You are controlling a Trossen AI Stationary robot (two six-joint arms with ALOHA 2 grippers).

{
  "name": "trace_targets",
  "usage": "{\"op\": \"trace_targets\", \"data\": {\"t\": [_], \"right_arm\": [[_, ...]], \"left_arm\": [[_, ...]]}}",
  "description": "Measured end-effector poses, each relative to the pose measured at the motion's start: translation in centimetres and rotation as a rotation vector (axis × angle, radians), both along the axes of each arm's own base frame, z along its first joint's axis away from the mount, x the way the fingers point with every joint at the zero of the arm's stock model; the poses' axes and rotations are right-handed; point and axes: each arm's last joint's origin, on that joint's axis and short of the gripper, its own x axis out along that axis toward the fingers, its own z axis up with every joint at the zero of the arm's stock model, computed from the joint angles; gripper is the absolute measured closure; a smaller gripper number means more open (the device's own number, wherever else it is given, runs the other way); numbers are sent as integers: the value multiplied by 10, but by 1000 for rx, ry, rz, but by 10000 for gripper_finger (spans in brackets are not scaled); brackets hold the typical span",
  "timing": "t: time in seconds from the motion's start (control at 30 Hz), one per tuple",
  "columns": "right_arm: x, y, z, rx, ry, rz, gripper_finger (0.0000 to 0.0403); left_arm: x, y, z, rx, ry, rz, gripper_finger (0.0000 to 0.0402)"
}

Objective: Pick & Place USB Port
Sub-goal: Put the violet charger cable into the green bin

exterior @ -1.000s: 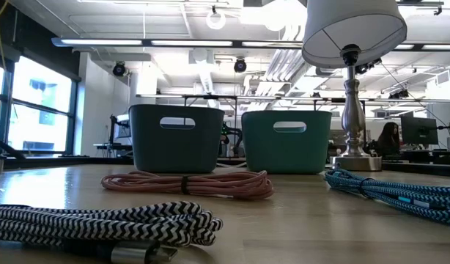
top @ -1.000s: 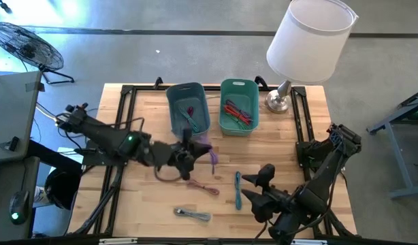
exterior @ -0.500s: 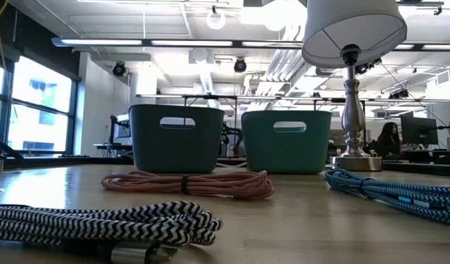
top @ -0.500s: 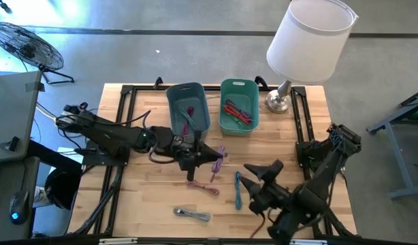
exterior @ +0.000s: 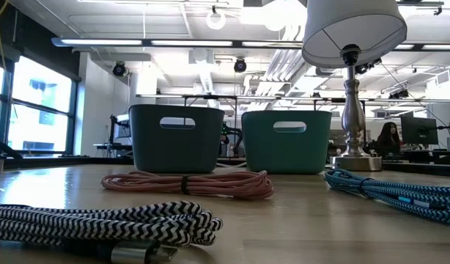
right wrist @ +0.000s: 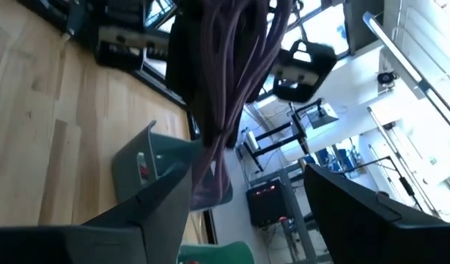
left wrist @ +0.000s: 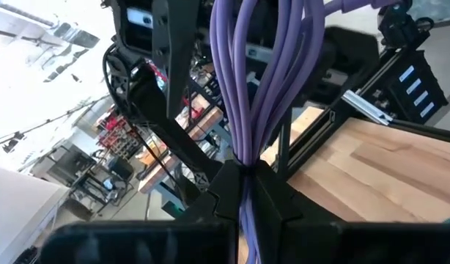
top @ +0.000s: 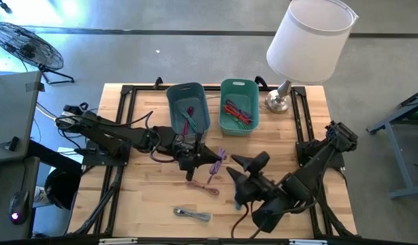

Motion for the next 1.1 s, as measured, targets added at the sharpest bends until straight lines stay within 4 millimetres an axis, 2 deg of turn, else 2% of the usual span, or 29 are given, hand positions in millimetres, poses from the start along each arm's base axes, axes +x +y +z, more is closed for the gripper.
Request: {"op": "trace_targets", "data": {"t": [0.33, 0.53, 0.73, 0.93, 1.1], "right_arm": [[13, 0, 5, 47, 63, 120, 147], [20, 8, 16, 63, 25, 218, 147], [22, 10, 16, 104, 48, 321, 162], [29, 2, 16, 134, 50, 325, 210], [38, -10, 14, 188, 59, 342, 297]], "left_arm": [[0, -1, -1, 13, 12, -47, 394], [0, -1, -4, 30, 34, -48, 394], [0, -2, -5, 37, 49, -55, 394], [-1, -2, -6, 37, 59, -57, 394], [-1, -2, -7, 36, 61, -80, 394]]}}
